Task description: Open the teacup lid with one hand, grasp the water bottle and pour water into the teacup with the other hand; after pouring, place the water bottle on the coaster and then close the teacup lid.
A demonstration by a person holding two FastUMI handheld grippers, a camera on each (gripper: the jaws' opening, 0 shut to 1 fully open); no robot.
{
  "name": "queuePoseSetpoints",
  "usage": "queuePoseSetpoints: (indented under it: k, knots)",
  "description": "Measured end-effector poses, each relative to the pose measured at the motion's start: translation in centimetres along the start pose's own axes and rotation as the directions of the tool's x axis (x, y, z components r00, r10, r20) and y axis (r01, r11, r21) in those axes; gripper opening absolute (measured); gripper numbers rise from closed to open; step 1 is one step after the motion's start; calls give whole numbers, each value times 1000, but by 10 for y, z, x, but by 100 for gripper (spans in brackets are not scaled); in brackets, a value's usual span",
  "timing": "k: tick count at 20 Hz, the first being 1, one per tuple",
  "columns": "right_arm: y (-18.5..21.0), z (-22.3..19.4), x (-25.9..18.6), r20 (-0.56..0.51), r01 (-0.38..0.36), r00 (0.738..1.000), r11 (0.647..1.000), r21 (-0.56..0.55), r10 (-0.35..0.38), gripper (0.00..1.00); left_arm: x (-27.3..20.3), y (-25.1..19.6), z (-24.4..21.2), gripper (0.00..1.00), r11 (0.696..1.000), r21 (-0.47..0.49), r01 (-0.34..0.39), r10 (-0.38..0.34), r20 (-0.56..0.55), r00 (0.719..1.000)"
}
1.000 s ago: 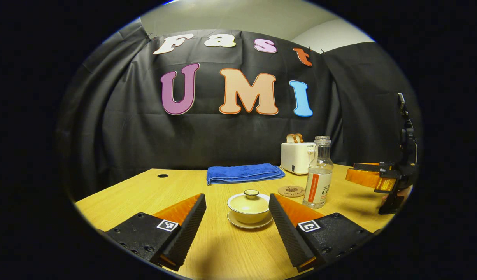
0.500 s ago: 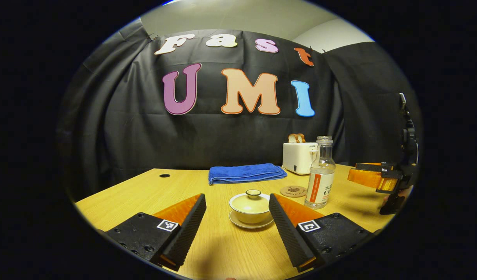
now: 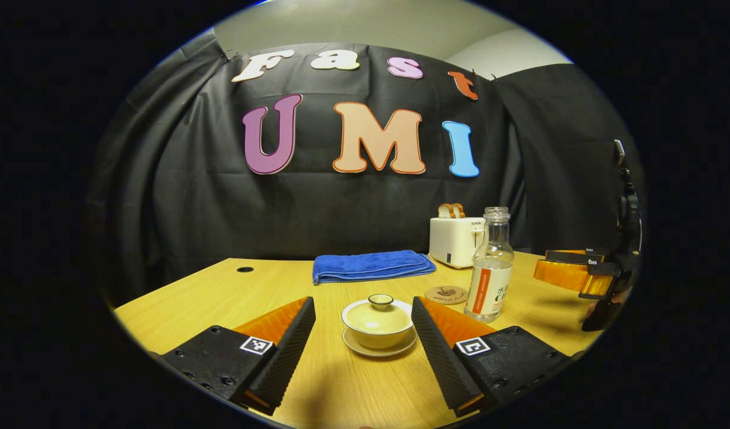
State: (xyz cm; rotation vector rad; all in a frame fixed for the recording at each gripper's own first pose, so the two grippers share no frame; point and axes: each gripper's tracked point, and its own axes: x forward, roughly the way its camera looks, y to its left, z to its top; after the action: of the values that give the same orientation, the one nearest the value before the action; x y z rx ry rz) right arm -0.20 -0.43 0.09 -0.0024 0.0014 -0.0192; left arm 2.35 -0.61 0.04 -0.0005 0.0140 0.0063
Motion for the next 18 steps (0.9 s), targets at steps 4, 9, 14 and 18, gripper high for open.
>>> queuePoseSetpoints:
  k: [4, 9, 14, 18]
  knots:
    - [0, 0, 0, 0, 0, 1000, 1000, 0, 0, 87, 16, -5, -4, 95, 1000, 1, 10, -10, -20, 1000]
    - [0, 0, -1, -1, 0, 1000, 1000, 0, 0, 87, 35, -11, -18, 95, 999, 1, 40, -39, -106, 994]
    - [0, 1, -1, -1, 0, 1000, 1000, 0, 0, 84, 46, -16, -22, 95, 998, 8, 57, -55, -123, 991]
    - [0, 1, -1, -2, 0, 1000, 1000, 0, 0, 89, 50, -18, -30, 86, 998, 10, 69, -66, -176, 982]
